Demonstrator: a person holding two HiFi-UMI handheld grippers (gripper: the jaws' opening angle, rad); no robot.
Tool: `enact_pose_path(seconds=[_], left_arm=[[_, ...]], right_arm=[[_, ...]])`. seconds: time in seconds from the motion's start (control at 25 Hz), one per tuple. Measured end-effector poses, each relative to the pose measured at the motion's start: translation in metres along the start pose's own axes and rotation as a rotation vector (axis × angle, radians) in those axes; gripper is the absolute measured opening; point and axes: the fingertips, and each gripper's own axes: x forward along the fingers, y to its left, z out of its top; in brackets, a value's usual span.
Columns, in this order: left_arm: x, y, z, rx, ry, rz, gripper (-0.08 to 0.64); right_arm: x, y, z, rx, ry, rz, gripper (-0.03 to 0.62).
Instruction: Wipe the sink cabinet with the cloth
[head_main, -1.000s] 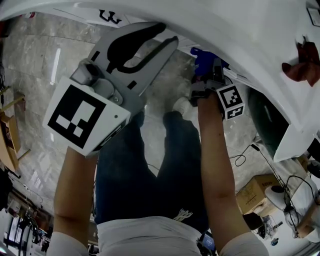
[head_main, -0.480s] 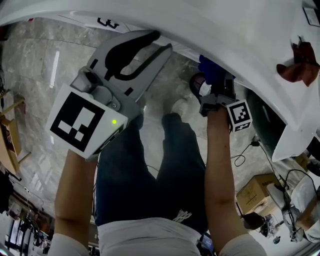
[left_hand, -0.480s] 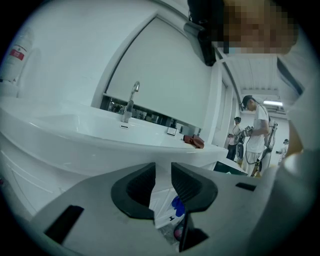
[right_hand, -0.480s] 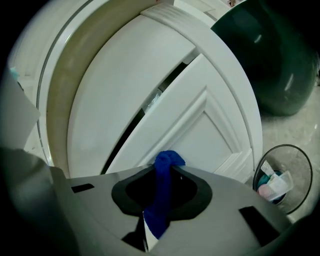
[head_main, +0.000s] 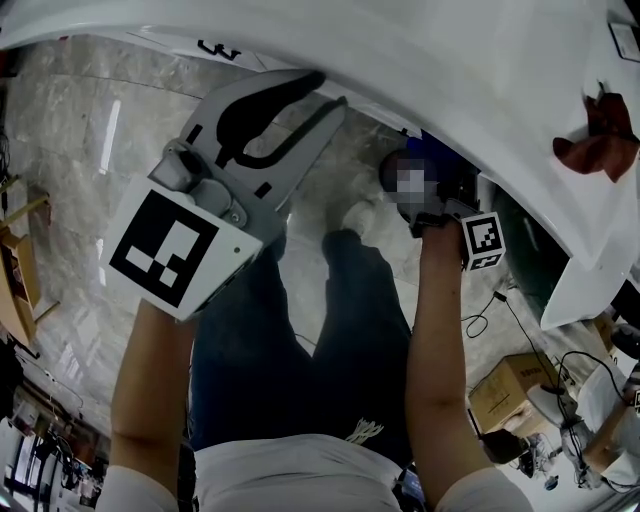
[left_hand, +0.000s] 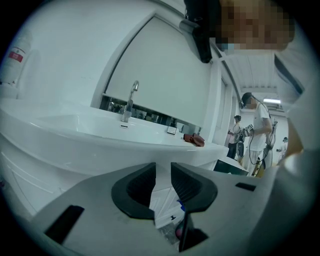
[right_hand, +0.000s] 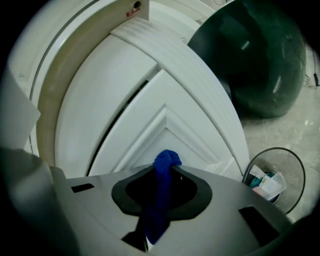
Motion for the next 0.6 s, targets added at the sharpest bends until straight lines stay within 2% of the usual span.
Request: enact_pose_path(seconds=[0.28, 0.48, 0.6], left_arm=[[-0.001, 0.0, -0.001, -0.004, -0.003, 0.0, 0.101], [0.0, 0.0, -0.004, -0.004, 0.0, 0.003, 0.101], [0.0, 0.0, -0.005, 0.002, 0.005, 0.002, 0.101]], right_arm=[[0.015, -0.029, -0.021, 0.016, 0.014, -0.074, 0.067], [0.033, -0.039, -0.052, -0.051, 0.108, -0.146, 0.067], [0.037, -0.03, -0.064, -0.057, 0.114, -0.13, 0.067]])
